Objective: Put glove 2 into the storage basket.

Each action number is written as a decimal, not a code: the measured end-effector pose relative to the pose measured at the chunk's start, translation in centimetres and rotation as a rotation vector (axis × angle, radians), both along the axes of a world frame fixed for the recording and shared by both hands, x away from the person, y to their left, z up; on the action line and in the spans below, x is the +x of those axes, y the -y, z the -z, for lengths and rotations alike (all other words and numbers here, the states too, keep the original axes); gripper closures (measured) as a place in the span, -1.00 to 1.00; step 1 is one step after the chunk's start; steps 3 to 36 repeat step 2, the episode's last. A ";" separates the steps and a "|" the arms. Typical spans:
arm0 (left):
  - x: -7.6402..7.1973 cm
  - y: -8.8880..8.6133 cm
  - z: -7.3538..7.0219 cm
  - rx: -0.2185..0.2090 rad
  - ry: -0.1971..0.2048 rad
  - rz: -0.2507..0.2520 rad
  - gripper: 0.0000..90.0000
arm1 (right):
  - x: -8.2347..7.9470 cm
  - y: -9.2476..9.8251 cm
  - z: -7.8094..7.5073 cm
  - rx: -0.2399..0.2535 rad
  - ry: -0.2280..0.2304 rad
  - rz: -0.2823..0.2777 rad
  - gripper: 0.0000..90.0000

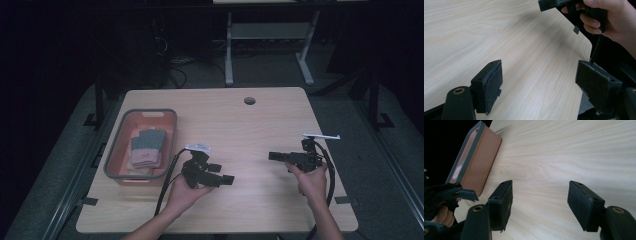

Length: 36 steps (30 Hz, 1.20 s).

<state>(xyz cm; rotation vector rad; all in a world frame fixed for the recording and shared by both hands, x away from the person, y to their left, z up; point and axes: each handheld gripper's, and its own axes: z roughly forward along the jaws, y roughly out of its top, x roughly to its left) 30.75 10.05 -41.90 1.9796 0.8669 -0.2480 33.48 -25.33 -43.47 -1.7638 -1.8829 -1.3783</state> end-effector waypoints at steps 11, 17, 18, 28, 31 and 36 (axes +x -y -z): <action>-0.3 0.1 0.3 -0.013 -0.001 0.000 -0.53 | -0.4 0.1 0.3 -0.005 0.003 -0.007 -0.20; -0.3 0.1 0.3 -0.013 -0.001 0.000 -0.53 | -0.4 0.1 0.3 -0.005 0.003 -0.007 -0.20; -0.3 0.1 0.3 -0.013 -0.001 0.000 -0.53 | -0.4 0.1 0.3 -0.005 0.003 -0.007 -0.20; -0.3 0.1 0.3 -0.013 -0.001 0.000 -0.53 | -0.4 0.1 0.3 -0.005 0.003 -0.007 -0.20; -0.3 0.1 0.3 -0.013 -0.001 0.000 -0.53 | -0.4 0.1 0.3 -0.005 0.003 -0.007 -0.20; -0.3 0.1 0.3 -0.013 -0.001 0.000 -0.53 | -0.4 0.1 0.3 -0.005 0.003 -0.007 -0.20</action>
